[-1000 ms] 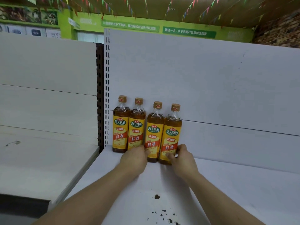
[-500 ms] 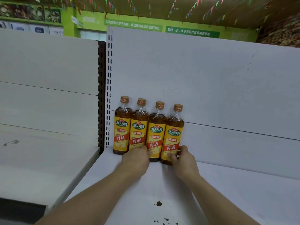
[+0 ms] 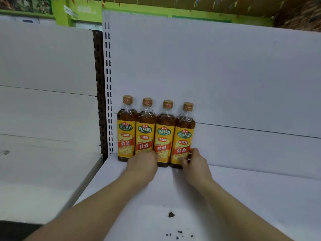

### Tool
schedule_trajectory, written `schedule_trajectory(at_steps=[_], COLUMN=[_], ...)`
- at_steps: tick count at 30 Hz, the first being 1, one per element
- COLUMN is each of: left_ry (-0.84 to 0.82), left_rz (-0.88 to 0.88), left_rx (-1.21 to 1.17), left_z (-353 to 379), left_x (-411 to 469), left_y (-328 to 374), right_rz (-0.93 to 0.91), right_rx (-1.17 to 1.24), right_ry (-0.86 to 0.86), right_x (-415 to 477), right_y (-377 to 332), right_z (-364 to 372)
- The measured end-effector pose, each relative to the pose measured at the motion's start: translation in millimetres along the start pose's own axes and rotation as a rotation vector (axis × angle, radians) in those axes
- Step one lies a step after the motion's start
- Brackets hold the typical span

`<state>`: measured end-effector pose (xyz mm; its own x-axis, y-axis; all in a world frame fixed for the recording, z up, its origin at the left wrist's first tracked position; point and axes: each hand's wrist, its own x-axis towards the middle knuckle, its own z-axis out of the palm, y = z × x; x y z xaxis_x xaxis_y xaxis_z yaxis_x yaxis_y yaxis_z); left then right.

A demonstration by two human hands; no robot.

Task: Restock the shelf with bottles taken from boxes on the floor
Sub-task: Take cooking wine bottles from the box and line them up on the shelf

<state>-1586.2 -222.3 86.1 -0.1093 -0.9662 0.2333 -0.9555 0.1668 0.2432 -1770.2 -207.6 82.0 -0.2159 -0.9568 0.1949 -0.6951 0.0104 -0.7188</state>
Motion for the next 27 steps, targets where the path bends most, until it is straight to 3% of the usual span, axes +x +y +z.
schedule_trajectory(at_steps=[9, 14, 20, 23, 27], left_ry=[0.030, -0.019, -0.198, -0.186, -0.179], left_rz=[0.049, 0.067, 0.030, 0.028, 0.020], left_rx=[0.012, -0.020, -0.371, -0.595, -0.704], left_z=[2, -4, -9, -10, -26], left_x=[0, -3, -9, -11, -19], left_y=[-5, -10, -17, -18, -10], right_rz=[0.020, 0.119, 0.237, 0.239, 0.235], right_rx=[-0.094, -0.048, 0.022, 0.093, 0.240], right_ry=[-0.018, -0.015, 0.071, 0.100, 0.119], right_x=[-7, -16, -36, -47, -65], right_y=[0, -8, -8, -9, -21], right_z=[4, 0, -11, -11, -19])
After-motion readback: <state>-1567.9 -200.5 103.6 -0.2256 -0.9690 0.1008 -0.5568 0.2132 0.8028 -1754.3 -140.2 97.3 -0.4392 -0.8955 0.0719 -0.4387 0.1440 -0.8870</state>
